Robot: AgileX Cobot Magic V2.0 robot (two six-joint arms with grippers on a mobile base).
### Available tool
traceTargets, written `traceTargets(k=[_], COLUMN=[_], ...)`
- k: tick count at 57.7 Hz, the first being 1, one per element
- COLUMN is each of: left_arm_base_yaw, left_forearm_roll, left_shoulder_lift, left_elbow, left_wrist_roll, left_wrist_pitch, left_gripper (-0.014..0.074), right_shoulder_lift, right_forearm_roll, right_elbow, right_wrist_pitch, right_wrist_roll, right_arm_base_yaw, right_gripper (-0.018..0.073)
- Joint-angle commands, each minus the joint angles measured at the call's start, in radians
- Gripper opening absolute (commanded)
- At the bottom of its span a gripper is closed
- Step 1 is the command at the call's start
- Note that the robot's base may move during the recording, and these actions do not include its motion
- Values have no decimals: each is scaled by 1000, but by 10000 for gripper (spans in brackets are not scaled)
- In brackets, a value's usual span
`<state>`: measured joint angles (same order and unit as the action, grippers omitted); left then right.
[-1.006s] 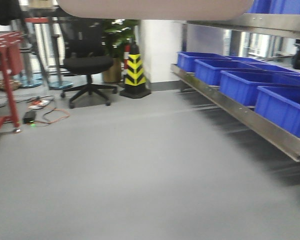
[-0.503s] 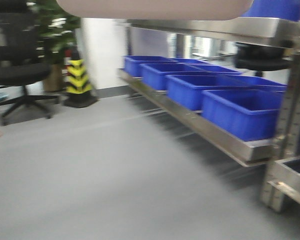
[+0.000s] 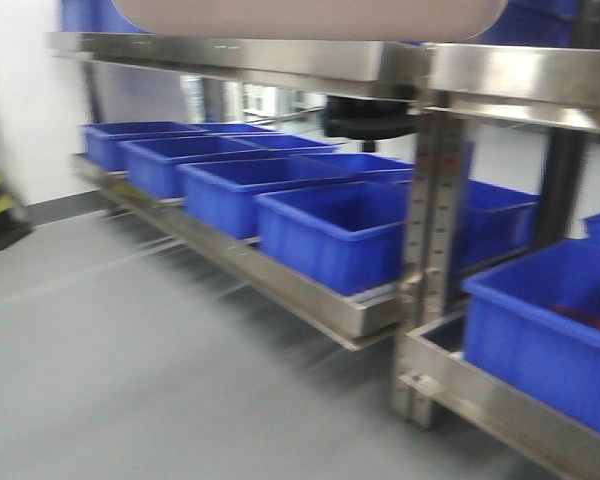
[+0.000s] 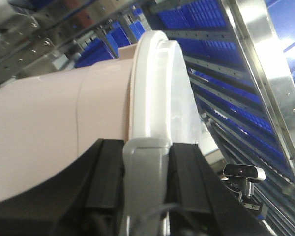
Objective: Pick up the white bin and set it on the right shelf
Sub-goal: 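Drive the base up to the steel shelf with blue crates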
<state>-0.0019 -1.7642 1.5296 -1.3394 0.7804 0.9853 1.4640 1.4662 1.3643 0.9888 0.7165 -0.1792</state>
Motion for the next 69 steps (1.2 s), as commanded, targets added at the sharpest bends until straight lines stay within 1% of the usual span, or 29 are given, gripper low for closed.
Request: traceTargets(k=[1,69], left_arm_base_yaw=[-56,-56], left_forearm_roll=[-53,-53], left_shoulder_lift=[-56,-55], left_elbow=[-34,-34], left_wrist_roll=[2,2], left_wrist_pitch=[344,342], left_gripper=[-126,-126], right_shoulder_lift=[-51,-51], right_forearm_roll=[109,109], right_elbow=[34,34], right_wrist_pitch=[194,191], right_wrist_roll=[26,26], right_arm_base_yaw=[51,51], right_gripper=[69,69])
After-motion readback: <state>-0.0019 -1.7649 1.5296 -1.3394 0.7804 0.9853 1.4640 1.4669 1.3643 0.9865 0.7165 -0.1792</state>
